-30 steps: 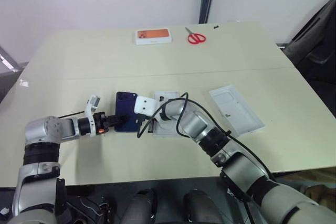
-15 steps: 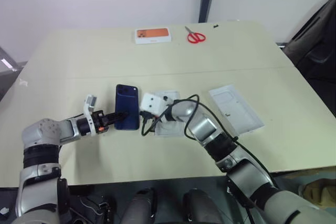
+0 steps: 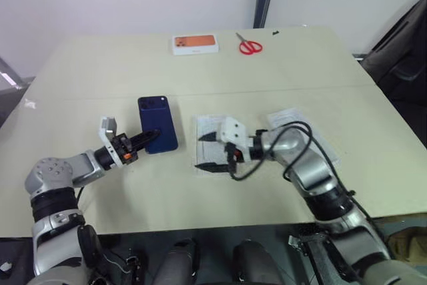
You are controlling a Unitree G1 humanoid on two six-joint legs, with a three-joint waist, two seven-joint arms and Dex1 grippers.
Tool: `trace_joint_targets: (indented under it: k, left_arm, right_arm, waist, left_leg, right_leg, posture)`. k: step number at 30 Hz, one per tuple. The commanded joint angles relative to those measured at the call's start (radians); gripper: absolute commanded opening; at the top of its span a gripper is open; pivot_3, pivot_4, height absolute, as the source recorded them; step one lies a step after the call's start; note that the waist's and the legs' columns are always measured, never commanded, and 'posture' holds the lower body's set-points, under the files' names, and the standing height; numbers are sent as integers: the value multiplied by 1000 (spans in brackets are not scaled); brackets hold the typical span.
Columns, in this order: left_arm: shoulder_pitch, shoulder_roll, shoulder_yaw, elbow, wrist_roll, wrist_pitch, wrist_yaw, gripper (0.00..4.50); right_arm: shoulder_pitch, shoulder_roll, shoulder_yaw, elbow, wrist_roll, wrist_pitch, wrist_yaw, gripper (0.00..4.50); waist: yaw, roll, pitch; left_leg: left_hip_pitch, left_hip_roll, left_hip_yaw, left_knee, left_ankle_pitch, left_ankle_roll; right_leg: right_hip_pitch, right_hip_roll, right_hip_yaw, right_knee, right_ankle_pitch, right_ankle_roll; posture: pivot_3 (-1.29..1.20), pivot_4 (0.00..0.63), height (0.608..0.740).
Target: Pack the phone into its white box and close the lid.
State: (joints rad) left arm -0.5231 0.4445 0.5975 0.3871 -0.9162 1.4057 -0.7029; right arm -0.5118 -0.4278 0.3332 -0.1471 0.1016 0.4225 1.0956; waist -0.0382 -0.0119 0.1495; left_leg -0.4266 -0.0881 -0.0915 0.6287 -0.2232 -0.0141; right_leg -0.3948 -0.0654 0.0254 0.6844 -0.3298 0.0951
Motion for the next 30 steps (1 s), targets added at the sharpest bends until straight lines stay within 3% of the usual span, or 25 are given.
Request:
trace_joint_targets:
  k: [1,9,12,14,18,20,23,24,30]
  left_arm:
    - [-5,-19,21,-92,-62,4,22,0]
    - [-7,-42,13,-120,-97,19,54,0]
    - [-3,-38,0,-124,-96,18,59,0]
    - [-4,-39,4,-121,-98,19,65,0]
    - [-2,-35,-1,-125,-98,15,64,0]
    - [-1,-35,-3,-125,-97,14,64,0]
    - [5,-35,-10,-128,-95,12,60,0]
    - [8,-36,-14,-132,-94,11,59,0]
    - [12,-39,-21,-140,-102,18,64,0]
  right_arm:
    - [40,-62,29,-41,-28,-107,21,3880]
    - [83,-87,47,13,-59,-193,-18,3880]
    - [78,-79,52,40,-64,-210,-27,3016]
    - [79,-85,62,59,-83,-237,-33,2073]
    - [80,-85,64,79,-95,-257,-41,2073]
    - [78,-81,60,80,-80,-247,-31,1624]
    - [78,-77,64,80,-74,-238,-29,277]
    - [77,-75,65,80,-78,-242,-34,36]
    - [81,-68,62,66,-69,-230,-35,36]
  waist:
    - [0,0,0]
    - [0,-2,1]
    - [5,-2,1]
    - [8,-2,1]
    - [21,-3,2]
    - [23,-3,2]
    - [24,-3,2]
    - [24,-3,2]
    - [24,-3,2]
  left_leg:
    - [0,0,0,0,0,0]
    - [0,0,0,1,2,-4]
    - [0,0,0,1,2,-4]
    - [0,0,0,2,2,-4]
    - [0,0,1,2,2,-4]
    - [0,0,1,2,2,-4]
    - [0,0,0,2,2,-4]
    - [0,0,1,2,2,-4]
    - [0,0,0,2,2,-4]
  right_leg:
    - [0,0,0,0,0,0]
    - [0,0,0,0,0,0]
    - [1,0,0,0,0,0]
    - [1,0,0,0,0,0]
    - [1,0,0,0,0,0]
    - [1,0,0,-1,0,0]
    - [2,0,0,-1,0,0]
    - [2,0,0,-1,0,0]
    - [2,0,0,-1,0,0]
  posture:
    - [0,150,734]
    - [0,150,734]
    - [0,150,734]
    - [0,150,734]
    - [0,150,734]
    - [0,150,734]
    - [0,150,734]
    - [0,150,734]
    - [0,150,734]
